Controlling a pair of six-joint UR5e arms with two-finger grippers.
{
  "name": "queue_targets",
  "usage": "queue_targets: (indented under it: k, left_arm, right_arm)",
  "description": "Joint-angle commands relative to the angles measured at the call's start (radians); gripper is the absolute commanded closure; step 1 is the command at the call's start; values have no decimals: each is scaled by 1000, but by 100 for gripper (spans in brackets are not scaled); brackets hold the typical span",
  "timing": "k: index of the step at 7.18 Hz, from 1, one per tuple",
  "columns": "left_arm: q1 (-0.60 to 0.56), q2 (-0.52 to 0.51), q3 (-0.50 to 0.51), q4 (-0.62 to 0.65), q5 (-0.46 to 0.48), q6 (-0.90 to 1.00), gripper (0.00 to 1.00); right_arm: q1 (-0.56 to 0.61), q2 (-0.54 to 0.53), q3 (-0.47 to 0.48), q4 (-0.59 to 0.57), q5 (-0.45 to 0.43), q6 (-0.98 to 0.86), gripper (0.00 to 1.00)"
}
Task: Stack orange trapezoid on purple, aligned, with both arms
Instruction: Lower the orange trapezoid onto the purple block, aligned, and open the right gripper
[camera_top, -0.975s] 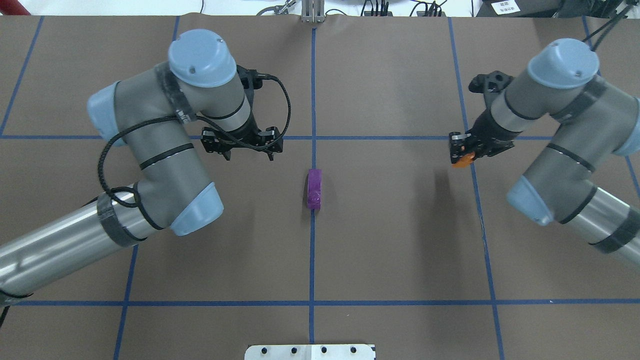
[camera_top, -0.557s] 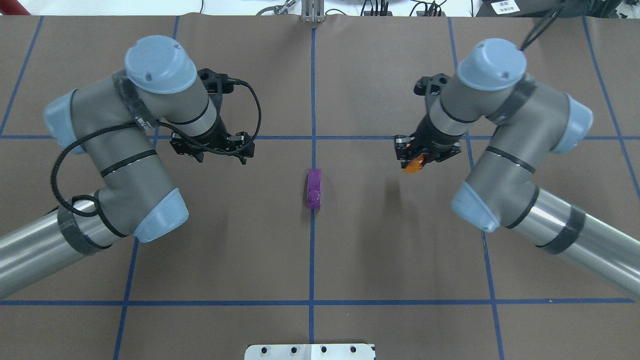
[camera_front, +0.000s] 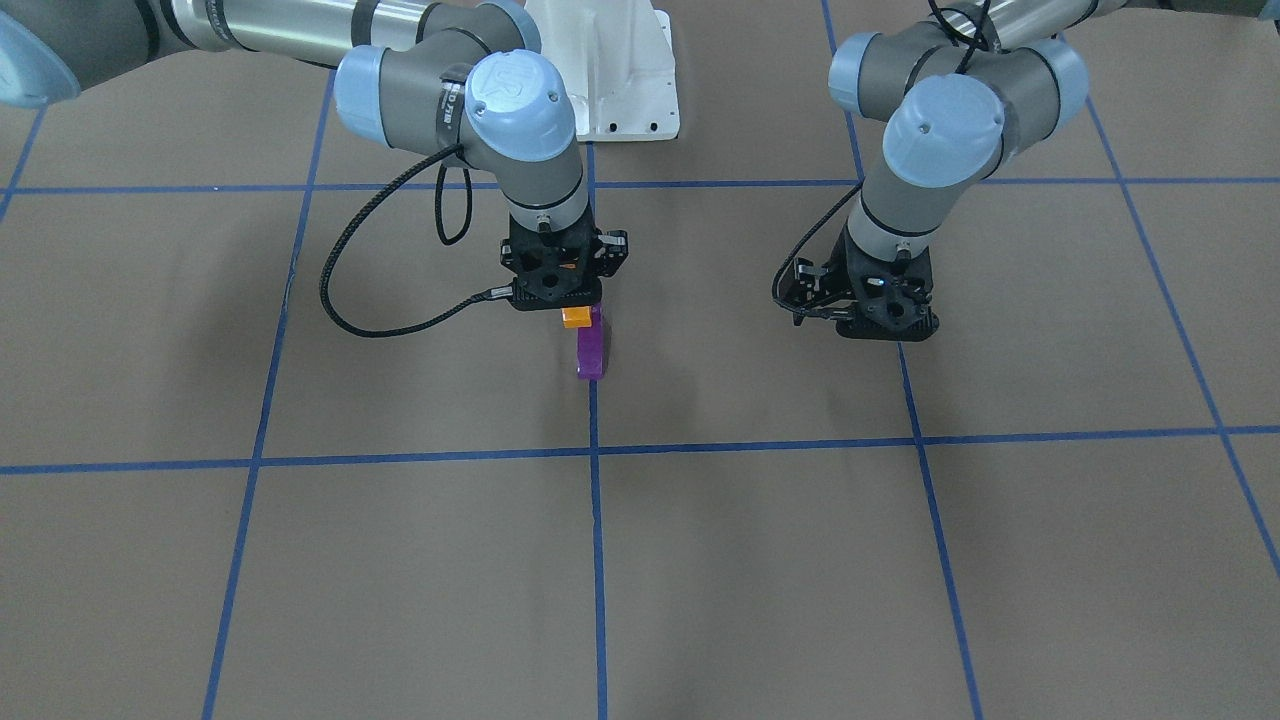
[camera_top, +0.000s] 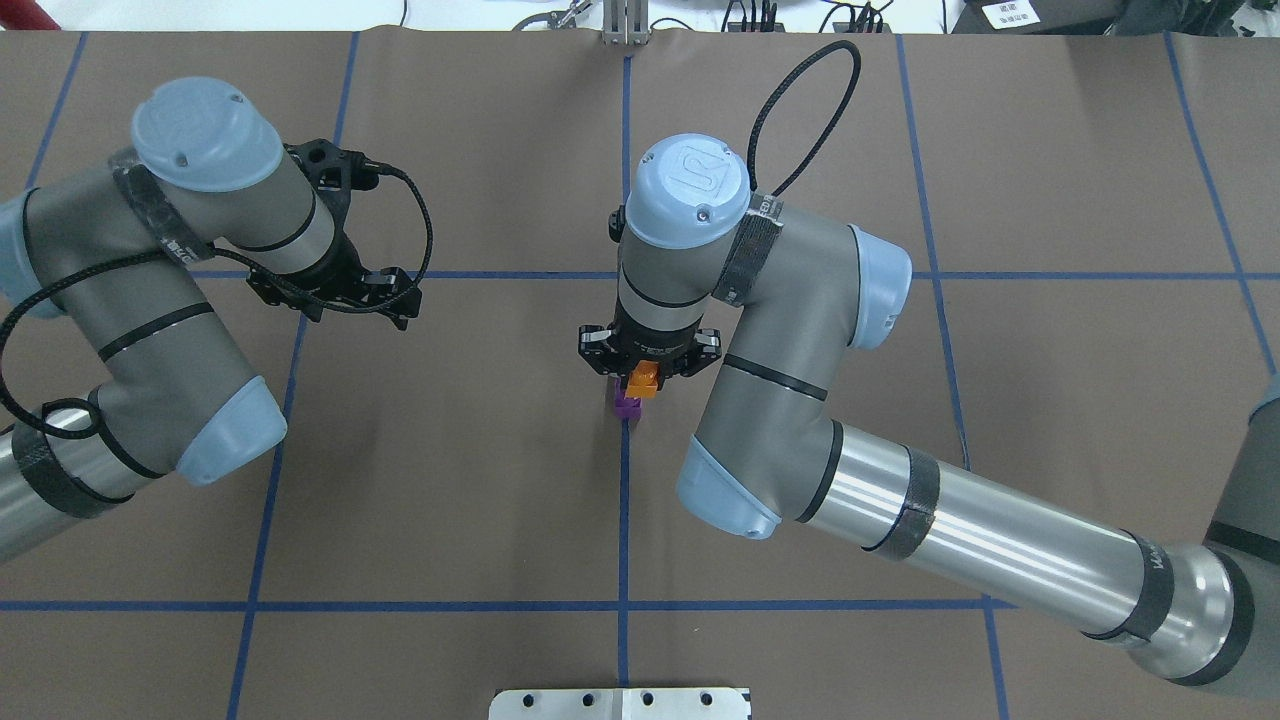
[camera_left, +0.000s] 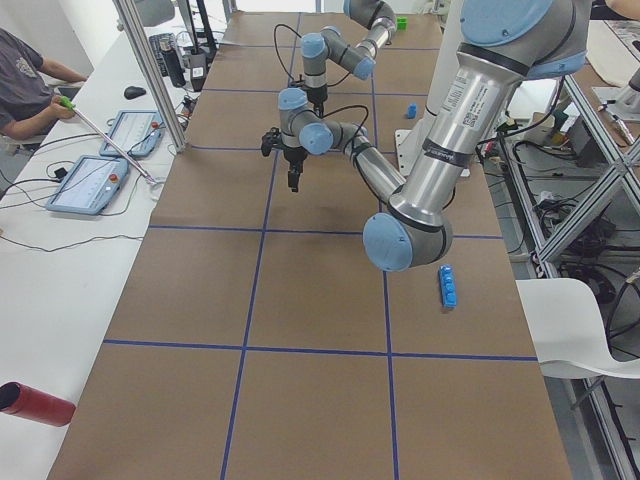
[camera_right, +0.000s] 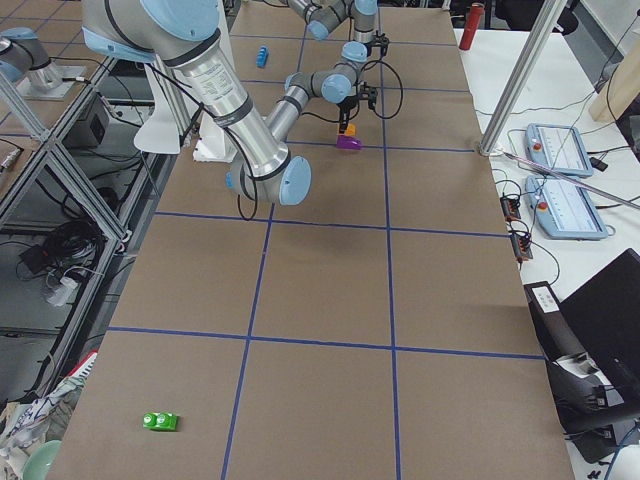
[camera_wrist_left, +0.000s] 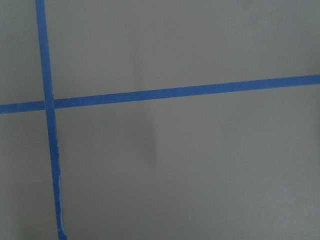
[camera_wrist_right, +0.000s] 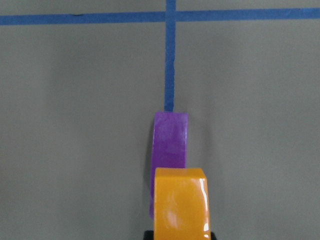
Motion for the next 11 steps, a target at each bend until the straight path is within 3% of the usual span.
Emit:
queue_targets:
  k: [1, 11]
  left_arm:
    - [0, 1, -4, 0, 0, -4, 1]
    - [2, 4, -12, 1, 2, -10, 1]
  right_arm:
    - [-13, 6, -23, 0, -3, -3, 100]
    - [-26, 40, -88, 5, -45, -13, 100]
